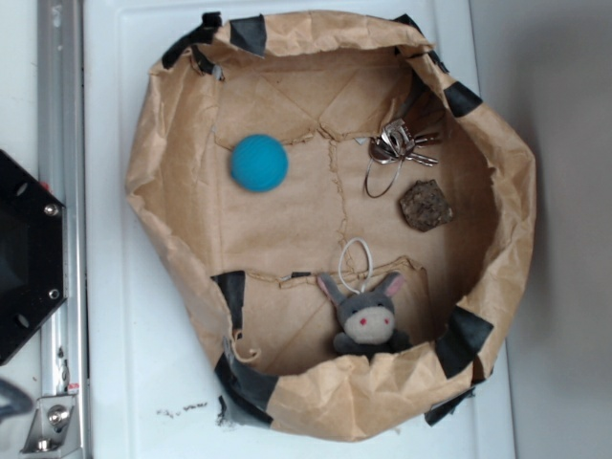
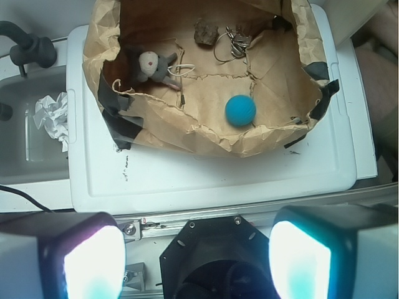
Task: Grab the silver keys.
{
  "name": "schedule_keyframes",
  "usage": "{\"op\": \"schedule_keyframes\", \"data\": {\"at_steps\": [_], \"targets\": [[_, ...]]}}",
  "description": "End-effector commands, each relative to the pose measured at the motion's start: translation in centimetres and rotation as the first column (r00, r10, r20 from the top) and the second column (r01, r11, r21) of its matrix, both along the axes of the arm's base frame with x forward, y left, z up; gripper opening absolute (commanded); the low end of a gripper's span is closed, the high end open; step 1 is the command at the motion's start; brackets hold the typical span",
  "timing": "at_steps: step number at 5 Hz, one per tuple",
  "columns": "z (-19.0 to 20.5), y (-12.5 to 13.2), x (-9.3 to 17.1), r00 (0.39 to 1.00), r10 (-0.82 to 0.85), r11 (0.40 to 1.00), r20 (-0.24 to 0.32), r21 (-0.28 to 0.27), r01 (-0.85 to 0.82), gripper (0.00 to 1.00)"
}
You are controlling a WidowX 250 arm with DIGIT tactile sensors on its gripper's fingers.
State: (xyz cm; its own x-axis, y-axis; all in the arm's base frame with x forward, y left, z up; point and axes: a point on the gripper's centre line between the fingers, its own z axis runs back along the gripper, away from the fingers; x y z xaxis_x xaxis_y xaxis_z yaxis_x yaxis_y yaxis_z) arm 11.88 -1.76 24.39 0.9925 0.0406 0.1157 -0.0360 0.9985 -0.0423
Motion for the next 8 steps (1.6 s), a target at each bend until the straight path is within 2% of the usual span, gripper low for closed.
{"op": "schedule_keyframes", "data": {"at_steps": [1,2,3,4,5,6,8], "targets": [[0.0,0.0,0.0,1.000,0.000,1.000,0.000,0.000,0.000,1.00],[-1.5,-0.8,5.0,0.999,-0.002,1.000,-0.040,-0.010,0.001,1.00],[-3.3,-1.6,9.0,0.997,0.072,0.997,0.013,0.005,-0.072,1.00],[-5.8,-1.7,11.5,0.989,0.135,0.991,0.063,-0.022,-0.133,1.00],[-8.8,-1.0,12.2,0.971,0.158,0.987,0.182,-0.069,-0.147,1.00],[-11.1,0.1,13.9,0.972,0.176,0.984,0.157,-0.019,-0.175,1.00],[-10.9,1.7,15.3,0.953,0.202,0.979,0.224,-0.049,-0.196,1.00]]}}
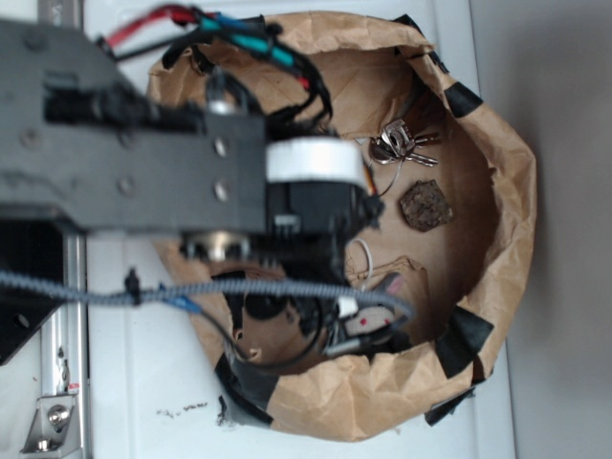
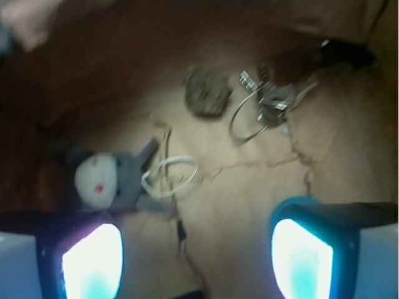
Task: Grab the silver keys.
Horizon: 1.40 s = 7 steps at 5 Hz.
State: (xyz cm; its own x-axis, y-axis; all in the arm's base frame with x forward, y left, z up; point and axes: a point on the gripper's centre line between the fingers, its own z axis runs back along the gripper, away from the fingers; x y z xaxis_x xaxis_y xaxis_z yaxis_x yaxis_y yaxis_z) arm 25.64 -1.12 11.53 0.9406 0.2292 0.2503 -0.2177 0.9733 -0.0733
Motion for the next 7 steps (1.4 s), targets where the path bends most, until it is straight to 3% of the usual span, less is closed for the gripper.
{"op": "schedule_keyframes", "data": {"at_steps": [1,3,5,7], "targets": [[2.0,1.9,1.8,0.991,0.030,1.000,0.129,-0.010,-0.029,1.00],[1.2,2.7,3.0,0.964,0.174,0.985,0.201,-0.035,-0.171,1.00],[-1.8,0.8,3.7,0.969,0.166,0.985,0.185,0.003,-0.170,1.00],[-3.8,0.9,4.9,0.966,0.205,0.977,0.160,0.017,-0.210,1.00]]}}
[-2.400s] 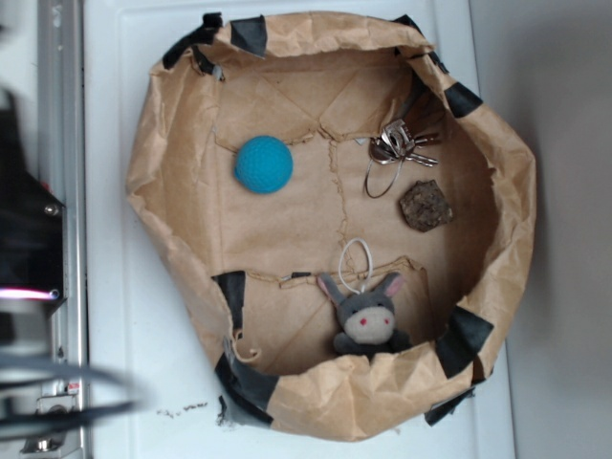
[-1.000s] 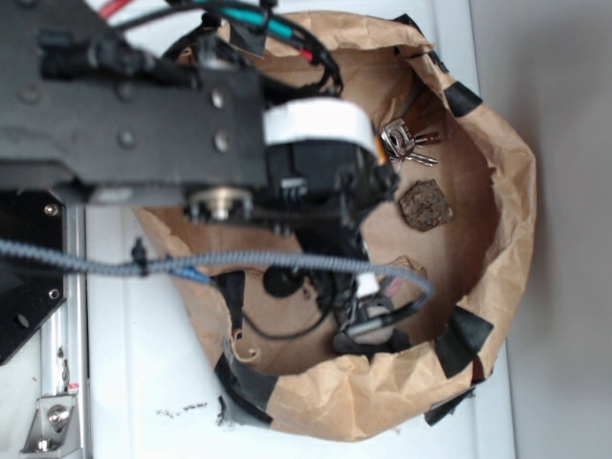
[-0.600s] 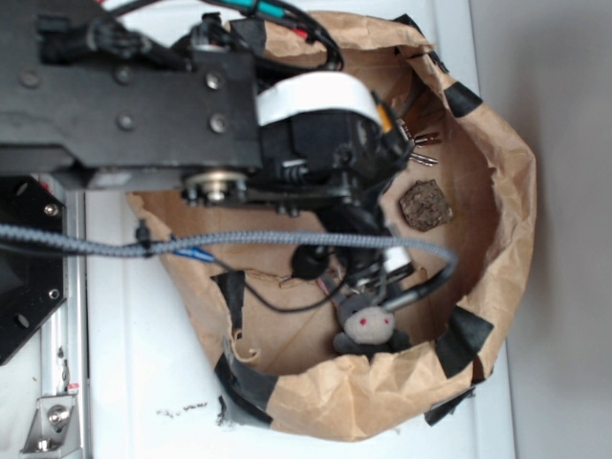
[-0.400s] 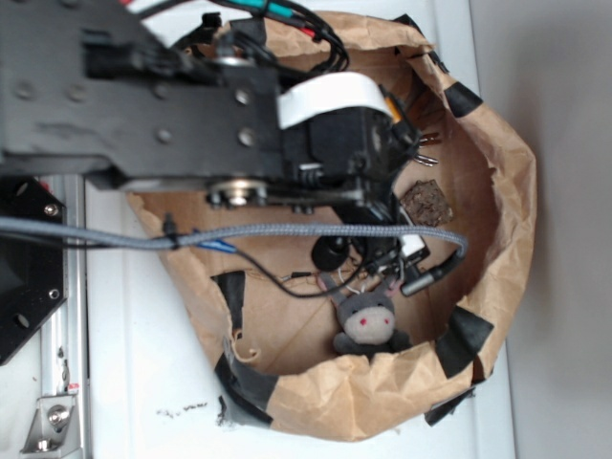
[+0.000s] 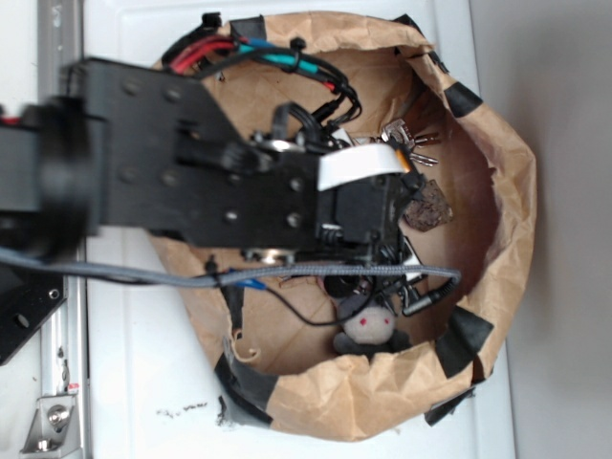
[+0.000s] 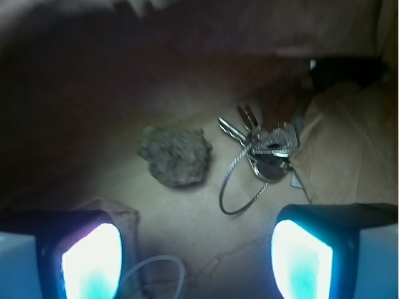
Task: Grab the silver keys.
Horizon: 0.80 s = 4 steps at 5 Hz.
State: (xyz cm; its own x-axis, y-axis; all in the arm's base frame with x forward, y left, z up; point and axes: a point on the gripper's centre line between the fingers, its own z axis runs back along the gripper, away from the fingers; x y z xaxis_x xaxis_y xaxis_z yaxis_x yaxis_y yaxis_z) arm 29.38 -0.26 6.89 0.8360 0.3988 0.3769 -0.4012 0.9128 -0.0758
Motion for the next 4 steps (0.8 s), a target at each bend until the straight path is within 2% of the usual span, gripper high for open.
{"op": "schedule_keyframes", "data": {"at_steps": [1,3,4], "targets": [[-0.4,0.9,2.3,0.999,0.034,0.999,0.019,0.015,-0.034,1.00],[-0.7,1.6,3.6,0.997,0.080,0.996,0.019,0.022,-0.081,1.00],[-1.0,2.3,4.2,0.997,0.077,0.995,0.032,0.067,-0.079,1.00]]}}
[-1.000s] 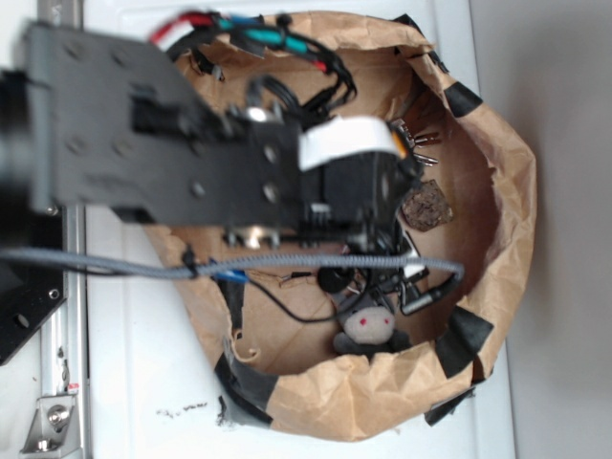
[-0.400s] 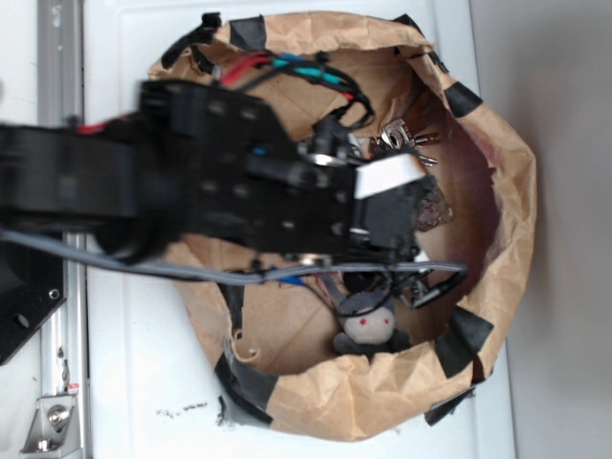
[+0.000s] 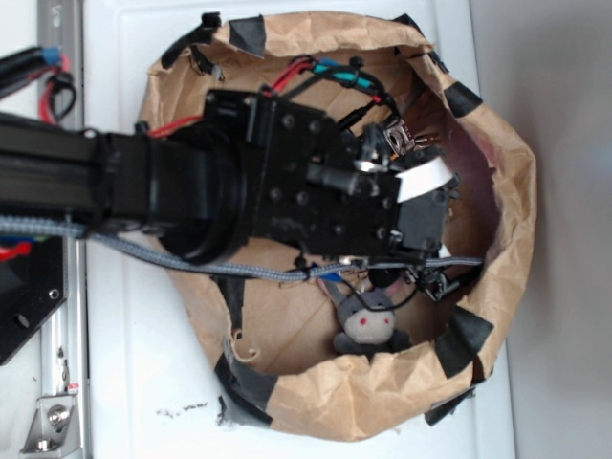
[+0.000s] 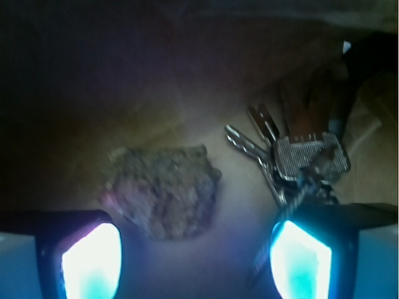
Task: Grab the silver keys.
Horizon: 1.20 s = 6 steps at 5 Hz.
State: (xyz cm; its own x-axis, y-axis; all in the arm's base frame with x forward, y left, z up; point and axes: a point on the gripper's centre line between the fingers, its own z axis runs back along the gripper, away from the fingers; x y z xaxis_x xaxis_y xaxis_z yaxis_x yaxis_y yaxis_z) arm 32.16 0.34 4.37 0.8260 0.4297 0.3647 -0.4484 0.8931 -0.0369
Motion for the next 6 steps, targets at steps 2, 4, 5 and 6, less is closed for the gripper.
{"op": "schedule_keyframes", "data": {"at_steps": [2,4,5,6], "targets": [[1.6,1.4,0.5,0.996,-0.055,0.997,0.068,0.059,0.051,0.00],[2.6,1.0,-0.1,0.991,-0.104,0.994,0.088,0.052,0.100,0.00],[2.9,1.1,-0.2,0.989,-0.111,0.993,0.097,0.050,0.107,0.00],[3.3,1.2,-0.4,0.988,-0.112,0.993,0.105,0.050,0.108,0.00]]}}
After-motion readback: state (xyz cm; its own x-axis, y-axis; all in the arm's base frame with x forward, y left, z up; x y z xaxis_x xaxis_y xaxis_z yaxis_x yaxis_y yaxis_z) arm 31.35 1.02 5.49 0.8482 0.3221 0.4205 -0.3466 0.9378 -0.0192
